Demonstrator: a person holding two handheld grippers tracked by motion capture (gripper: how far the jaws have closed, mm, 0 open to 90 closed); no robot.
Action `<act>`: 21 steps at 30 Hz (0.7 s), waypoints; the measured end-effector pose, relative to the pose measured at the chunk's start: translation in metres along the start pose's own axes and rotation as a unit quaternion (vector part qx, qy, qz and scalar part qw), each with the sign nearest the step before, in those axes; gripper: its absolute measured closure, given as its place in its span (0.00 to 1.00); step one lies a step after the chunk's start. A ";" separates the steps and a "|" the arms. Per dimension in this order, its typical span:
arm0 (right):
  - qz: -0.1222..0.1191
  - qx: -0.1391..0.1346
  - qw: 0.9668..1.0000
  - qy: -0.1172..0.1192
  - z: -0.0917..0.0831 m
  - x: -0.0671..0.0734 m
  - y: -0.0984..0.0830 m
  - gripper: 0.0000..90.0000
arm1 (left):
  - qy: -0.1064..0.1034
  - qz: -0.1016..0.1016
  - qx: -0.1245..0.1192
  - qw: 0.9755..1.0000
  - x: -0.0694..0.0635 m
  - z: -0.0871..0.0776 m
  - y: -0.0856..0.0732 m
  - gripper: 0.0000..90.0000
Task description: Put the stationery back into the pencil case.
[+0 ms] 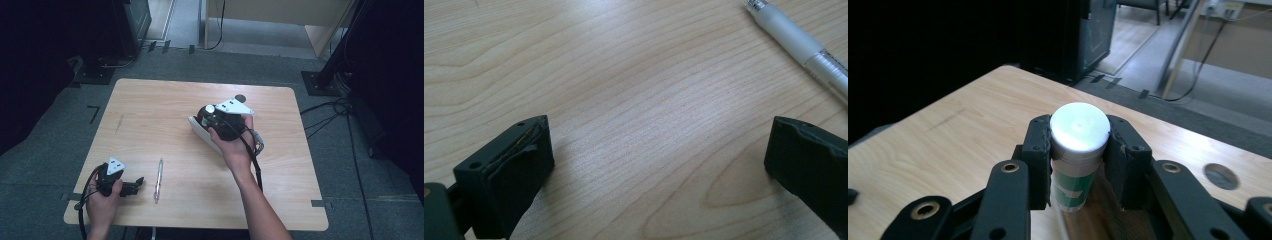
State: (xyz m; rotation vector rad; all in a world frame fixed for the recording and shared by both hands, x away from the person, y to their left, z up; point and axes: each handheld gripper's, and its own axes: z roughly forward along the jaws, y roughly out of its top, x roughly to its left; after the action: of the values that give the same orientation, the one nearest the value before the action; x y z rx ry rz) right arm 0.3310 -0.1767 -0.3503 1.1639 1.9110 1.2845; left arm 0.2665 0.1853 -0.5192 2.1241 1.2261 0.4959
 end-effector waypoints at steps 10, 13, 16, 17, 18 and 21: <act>0.004 0.014 1.000 -0.018 0.003 -0.019 -0.012 0.73 | 0.000 0.000 0.000 1.000 0.000 0.000 0.000 0.00; 0.004 0.022 1.000 -0.022 0.009 -0.024 -0.019 0.73 | 0.000 0.001 0.000 1.000 0.000 0.000 0.000 0.00; 0.009 0.036 0.999 -0.023 0.019 -0.029 -0.029 0.73 | 0.000 0.000 0.000 1.000 0.000 0.000 0.000 0.00; 0.008 0.038 0.999 -0.020 0.021 -0.030 -0.031 0.73 | 0.000 0.000 0.000 1.000 0.000 0.000 0.000 0.00; 0.008 0.042 0.999 -0.017 0.023 -0.031 -0.033 0.73 | 0.000 0.000 0.000 1.000 0.000 0.000 0.000 0.00; 0.007 0.053 0.999 -0.007 0.031 -0.031 -0.039 0.73 | 0.000 0.001 0.000 1.000 0.000 0.000 0.000 0.00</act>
State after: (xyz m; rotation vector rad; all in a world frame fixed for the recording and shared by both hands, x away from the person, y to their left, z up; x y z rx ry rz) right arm 0.3567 -0.1969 -0.3992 1.2370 1.9857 1.1911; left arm 0.2665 0.1853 -0.5192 2.1252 1.2251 0.4959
